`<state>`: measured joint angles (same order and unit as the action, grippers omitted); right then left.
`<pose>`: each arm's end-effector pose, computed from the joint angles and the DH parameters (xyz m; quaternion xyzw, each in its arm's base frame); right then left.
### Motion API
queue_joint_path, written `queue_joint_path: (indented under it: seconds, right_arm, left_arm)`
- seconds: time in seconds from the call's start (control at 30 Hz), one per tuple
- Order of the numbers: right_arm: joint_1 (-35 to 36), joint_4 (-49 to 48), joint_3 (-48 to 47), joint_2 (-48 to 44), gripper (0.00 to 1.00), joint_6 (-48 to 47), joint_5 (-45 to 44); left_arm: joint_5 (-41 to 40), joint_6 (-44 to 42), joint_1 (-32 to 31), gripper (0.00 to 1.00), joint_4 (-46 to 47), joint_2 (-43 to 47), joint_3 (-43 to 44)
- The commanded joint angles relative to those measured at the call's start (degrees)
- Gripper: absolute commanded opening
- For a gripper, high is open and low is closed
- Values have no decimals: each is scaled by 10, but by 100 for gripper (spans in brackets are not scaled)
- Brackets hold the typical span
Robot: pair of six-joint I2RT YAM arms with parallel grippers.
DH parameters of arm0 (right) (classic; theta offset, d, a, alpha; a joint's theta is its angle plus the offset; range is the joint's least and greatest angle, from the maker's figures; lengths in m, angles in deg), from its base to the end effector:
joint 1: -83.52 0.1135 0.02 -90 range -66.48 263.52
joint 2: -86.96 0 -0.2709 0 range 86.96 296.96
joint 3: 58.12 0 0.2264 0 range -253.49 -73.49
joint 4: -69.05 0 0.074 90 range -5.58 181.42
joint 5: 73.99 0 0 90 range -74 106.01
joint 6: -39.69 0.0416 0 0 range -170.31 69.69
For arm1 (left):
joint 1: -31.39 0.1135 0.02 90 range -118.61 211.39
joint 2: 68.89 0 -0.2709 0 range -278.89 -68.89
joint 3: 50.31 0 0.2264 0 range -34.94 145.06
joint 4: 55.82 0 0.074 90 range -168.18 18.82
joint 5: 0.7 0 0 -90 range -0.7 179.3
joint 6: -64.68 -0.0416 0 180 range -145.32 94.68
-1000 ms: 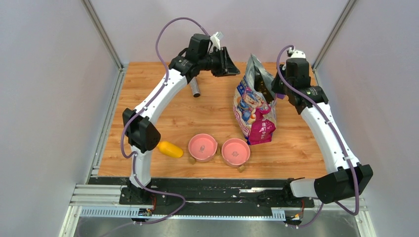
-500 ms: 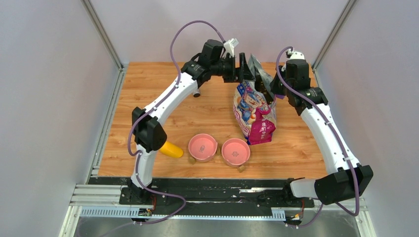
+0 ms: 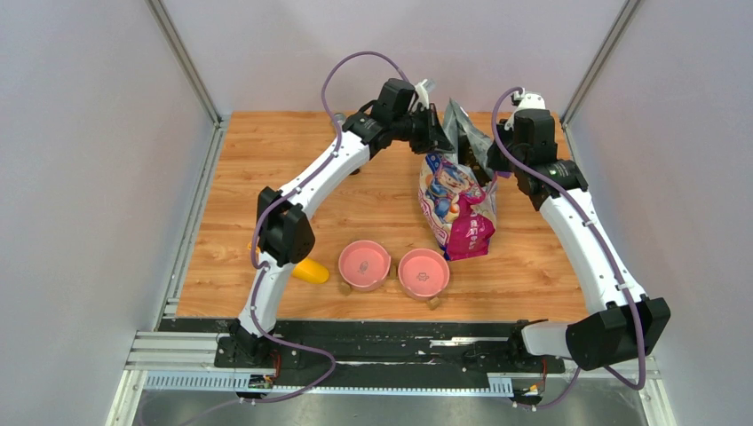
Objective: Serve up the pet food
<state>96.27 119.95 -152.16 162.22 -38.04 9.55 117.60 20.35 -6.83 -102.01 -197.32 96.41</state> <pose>0.2576 0.0535 0.3870 0.0236 0.8738 0.0565 0.4823 0.3815 -0.3255 0.3450 0.0719 0.8372 -0.4901 0.2320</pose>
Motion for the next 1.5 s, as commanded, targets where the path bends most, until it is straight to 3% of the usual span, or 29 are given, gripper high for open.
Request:
queue_joint_path:
  seconds: [0.0, 0.17, 0.47, 0.53, 0.73, 0.8, 0.87, 0.9, 1.0, 1.13, 1.23, 1.3, 1.47]
  right_arm:
    - [-9, 11, -4, -4, 0, 0, -43]
    - [-9, 15, -19, -2, 0, 8, -47]
    - [-9, 36, -34, 18, 0, 4, 6]
    - [-10, 45, -39, 27, 11, -1, 28]
    - [-8, 64, -53, 56, 57, -12, 95]
    - [-8, 67, -59, 66, 59, -18, 119]
    - [-8, 73, -69, 82, 55, -21, 140]
    - [-8, 78, -75, 90, 46, -21, 146]
    - [-8, 90, -97, 105, 2, -11, 116]
    - [-9, 88, -119, 98, 0, -1, 15]
    - [-19, 69, -129, 83, 0, -2, -47]
    - [-38, 55, -135, 75, 0, 0, -60]
    - [-75, 28, -146, 71, 0, -19, -54]
  left_arm:
    - [-7, -3, 6, 0, -8, 18, 34]
    - [-30, -26, 17, 0, -49, 46, 55]
    - [-153, -127, 26, 0, -174, 83, 110]
    - [-155, -136, 28, 0, -193, 81, 123]
    - [-143, -152, 33, 0, -220, 82, 136]
    - [-141, -158, 35, 0, -225, 84, 135]
    - [-140, -165, 36, 0, -228, 85, 132]
    - [-138, -167, 36, 0, -228, 85, 131]
    - [-121, -166, 37, 1, -220, 88, 117]
    - [-89, -156, 37, 13, -187, 94, 96]
    - [-64, -141, 38, 18, -156, 91, 83]
    - [-40, -131, 38, 20, -137, 87, 76]
    - [2, -110, 38, 44, -109, 73, 71]
